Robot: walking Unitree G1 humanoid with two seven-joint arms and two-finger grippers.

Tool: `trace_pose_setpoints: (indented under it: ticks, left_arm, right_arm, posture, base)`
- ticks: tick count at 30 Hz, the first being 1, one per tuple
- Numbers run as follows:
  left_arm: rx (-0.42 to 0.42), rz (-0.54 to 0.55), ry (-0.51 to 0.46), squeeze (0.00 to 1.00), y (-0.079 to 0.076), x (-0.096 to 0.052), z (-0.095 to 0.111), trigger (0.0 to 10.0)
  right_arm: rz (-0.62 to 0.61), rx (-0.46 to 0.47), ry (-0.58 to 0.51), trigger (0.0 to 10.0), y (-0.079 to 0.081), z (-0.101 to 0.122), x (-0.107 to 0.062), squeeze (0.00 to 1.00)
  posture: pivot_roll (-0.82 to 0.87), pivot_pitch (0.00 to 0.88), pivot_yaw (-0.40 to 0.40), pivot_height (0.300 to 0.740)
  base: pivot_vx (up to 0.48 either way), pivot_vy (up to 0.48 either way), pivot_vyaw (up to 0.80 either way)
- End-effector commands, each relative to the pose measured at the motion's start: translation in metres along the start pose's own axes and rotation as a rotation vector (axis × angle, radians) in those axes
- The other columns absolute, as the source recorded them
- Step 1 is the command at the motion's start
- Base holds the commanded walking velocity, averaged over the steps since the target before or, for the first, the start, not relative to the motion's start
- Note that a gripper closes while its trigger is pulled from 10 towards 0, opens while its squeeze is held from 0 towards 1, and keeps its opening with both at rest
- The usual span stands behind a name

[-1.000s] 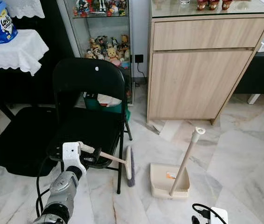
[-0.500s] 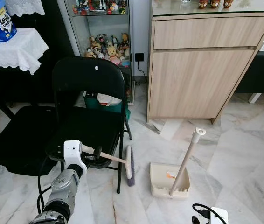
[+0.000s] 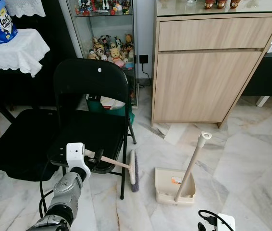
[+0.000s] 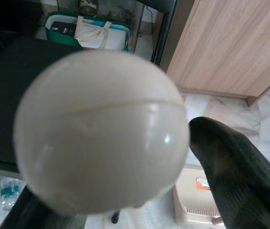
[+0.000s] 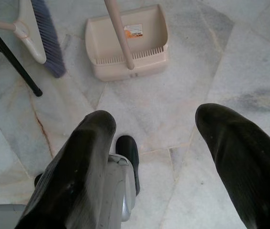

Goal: Sweep floor

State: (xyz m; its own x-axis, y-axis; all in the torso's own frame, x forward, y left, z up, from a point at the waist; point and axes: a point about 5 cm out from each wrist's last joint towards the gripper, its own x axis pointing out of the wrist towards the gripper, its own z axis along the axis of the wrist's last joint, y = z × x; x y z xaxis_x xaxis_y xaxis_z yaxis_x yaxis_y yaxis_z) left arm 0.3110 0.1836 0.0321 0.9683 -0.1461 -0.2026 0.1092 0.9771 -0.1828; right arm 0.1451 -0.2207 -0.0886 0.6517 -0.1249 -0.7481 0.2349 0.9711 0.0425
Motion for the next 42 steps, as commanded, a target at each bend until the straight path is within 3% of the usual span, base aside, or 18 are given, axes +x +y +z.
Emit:
trace_pose_setpoints:
  ticks: [1,2,3,4,5,6,7,42]
  left_arm:
    - [0.000,0.005,0.018,0.00,0.0008,-0.0007,-0.0030,10.0]
    - [0.000,0.004,0.018,0.00,0.0006,-0.0005,-0.0030,10.0]
    - [-0.001,0.003,0.019,0.00,0.0004,-0.0002,-0.0027,7.5]
    - [-0.001,0.002,0.019,0.00,0.0003,0.0000,-0.0026,7.5]
    - [-0.001,0.002,0.020,0.00,0.0002,0.0001,-0.0025,1.5]
    - [-0.001,0.002,0.020,0.00,0.0002,0.0001,-0.0025,1.5]
    - [0.000,0.000,0.020,0.00,-0.0001,0.0004,-0.0024,0.0]
    - [0.004,-0.034,0.041,0.00,-0.0039,0.0007,-0.0053,0.0]
  right_arm:
    - [-0.003,0.000,0.010,10.0,-0.0009,-0.0028,-0.0010,0.00]
    - [-0.003,0.000,0.010,10.0,-0.0009,-0.0027,-0.0010,0.00]
    - [-0.003,0.000,0.010,10.0,-0.0008,-0.0026,-0.0009,0.00]
    - [-0.003,0.000,0.009,10.0,-0.0008,-0.0026,-0.0009,0.00]
    - [-0.004,0.000,0.009,10.0,-0.0008,-0.0025,-0.0009,0.00]
    - [-0.004,0.000,0.009,10.0,-0.0008,-0.0025,-0.0009,0.00]
    - [-0.004,0.001,0.009,10.0,-0.0008,-0.0025,-0.0008,0.00]
    - [-0.037,0.012,0.001,10.0,-0.0030,-0.0022,-0.0012,0.00]
  posture:
    - [-0.04,0.086,0.040,0.740]
    - [-0.04,0.086,0.040,0.740]
    - [-0.04,0.086,0.040,0.740]
    - [-0.04,0.086,0.040,0.740]
    - [-0.05,0.086,0.040,0.740]
    - [-0.05,0.086,0.040,0.740]
    - [-0.05,0.086,0.040,0.740]
    - [-0.05,0.085,0.040,0.740]
  base:
    - [0.000,0.000,0.00]
    - [0.000,0.000,0.00]
    - [0.000,0.000,0.00]
    - [0.000,0.000,0.00]
    - [0.000,0.000,0.00]
    - [0.000,0.000,0.00]
    - [0.000,0.000,0.00]
    - [0.000,0.000,0.00]
